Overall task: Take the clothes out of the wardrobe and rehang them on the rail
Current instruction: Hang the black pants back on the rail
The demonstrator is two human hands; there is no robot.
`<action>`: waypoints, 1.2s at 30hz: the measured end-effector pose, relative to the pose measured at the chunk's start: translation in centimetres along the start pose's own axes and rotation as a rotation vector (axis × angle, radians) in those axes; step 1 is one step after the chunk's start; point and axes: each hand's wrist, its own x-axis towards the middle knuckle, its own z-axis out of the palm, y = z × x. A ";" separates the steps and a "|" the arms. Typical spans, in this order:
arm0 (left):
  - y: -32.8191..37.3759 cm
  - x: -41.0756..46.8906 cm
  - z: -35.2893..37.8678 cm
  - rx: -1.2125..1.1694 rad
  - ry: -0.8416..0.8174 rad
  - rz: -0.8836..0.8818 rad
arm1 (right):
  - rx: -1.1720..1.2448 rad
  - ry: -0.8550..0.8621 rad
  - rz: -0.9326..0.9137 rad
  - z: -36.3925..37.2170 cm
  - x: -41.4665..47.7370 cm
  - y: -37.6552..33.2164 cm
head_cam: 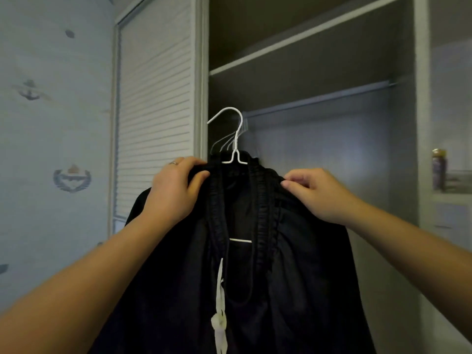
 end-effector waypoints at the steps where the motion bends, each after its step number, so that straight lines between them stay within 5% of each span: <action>1: 0.3 0.9 1.8 -0.032 -0.002 0.004 | -0.079 0.022 0.005 -1.0 0.1 0.8; 13: -0.3 9.4 16.8 -0.324 -0.127 -0.030 | -0.542 0.228 0.173 -5.3 4.5 7.3; 22: -3.4 14.9 23.2 -0.455 -0.497 0.020 | -0.682 0.352 0.511 -5.7 12.3 9.5; 26: -2.7 15.6 24.3 -0.668 -0.608 0.095 | -0.475 0.482 0.644 -5.2 16.5 10.2; 30: -2.9 16.2 24.6 -0.748 -0.672 0.163 | -0.018 0.599 0.704 -3.3 20.6 10.4; 36: -5.3 18.3 24.4 -0.782 -0.622 0.179 | 0.479 0.521 0.716 0.4 26.9 13.8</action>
